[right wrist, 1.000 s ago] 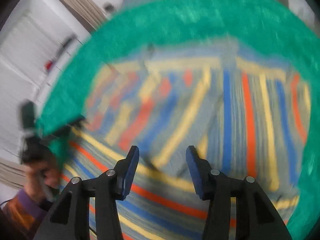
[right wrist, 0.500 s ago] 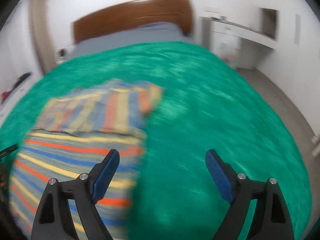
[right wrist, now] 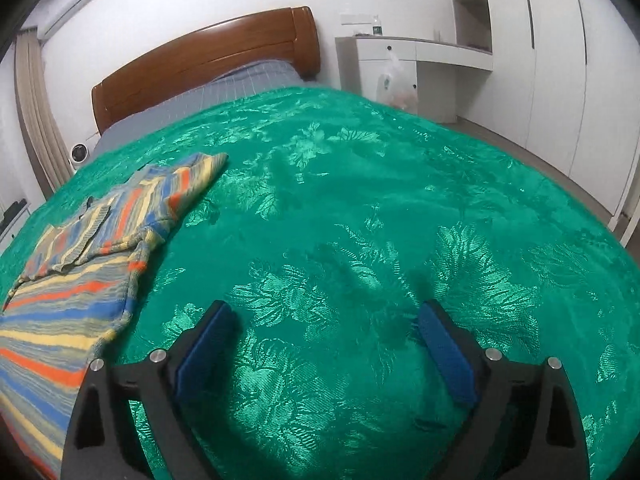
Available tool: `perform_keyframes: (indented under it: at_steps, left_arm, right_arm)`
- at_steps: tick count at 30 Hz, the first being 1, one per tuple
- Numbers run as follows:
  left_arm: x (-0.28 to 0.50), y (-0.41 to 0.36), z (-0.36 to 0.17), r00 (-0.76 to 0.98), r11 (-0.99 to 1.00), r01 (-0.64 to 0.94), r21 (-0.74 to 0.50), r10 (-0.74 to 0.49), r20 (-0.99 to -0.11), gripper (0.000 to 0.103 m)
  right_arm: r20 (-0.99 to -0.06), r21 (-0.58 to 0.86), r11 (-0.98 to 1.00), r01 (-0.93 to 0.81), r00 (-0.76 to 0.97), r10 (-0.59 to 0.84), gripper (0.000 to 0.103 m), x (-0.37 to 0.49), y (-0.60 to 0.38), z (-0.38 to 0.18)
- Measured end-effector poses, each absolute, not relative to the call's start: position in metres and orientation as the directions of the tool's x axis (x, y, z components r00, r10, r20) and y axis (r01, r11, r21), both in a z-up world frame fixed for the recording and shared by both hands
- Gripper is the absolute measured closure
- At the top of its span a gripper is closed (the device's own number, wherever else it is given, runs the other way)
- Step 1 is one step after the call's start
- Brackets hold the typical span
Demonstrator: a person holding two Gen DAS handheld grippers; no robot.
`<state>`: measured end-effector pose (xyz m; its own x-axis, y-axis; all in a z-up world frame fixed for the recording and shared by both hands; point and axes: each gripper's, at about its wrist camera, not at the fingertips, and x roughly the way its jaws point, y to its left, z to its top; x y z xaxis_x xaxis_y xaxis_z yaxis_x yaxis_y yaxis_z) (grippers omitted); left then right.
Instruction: Fold small clothes
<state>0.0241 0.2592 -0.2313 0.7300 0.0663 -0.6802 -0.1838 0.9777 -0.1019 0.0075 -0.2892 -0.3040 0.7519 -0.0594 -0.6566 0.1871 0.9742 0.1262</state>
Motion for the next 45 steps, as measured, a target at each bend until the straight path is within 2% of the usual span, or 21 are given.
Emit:
perform_keyframes:
  at_steps: [45]
  left_arm:
    - [0.0212, 0.2603, -0.2343, 0.748, 0.977, -0.182, -0.115, 0.062, -0.661, 0.000]
  right_arm:
    - [-0.650, 0.093, 0.977, 0.193, 0.755, -0.087, 0.009, 0.0084, -0.2821, -0.3057]
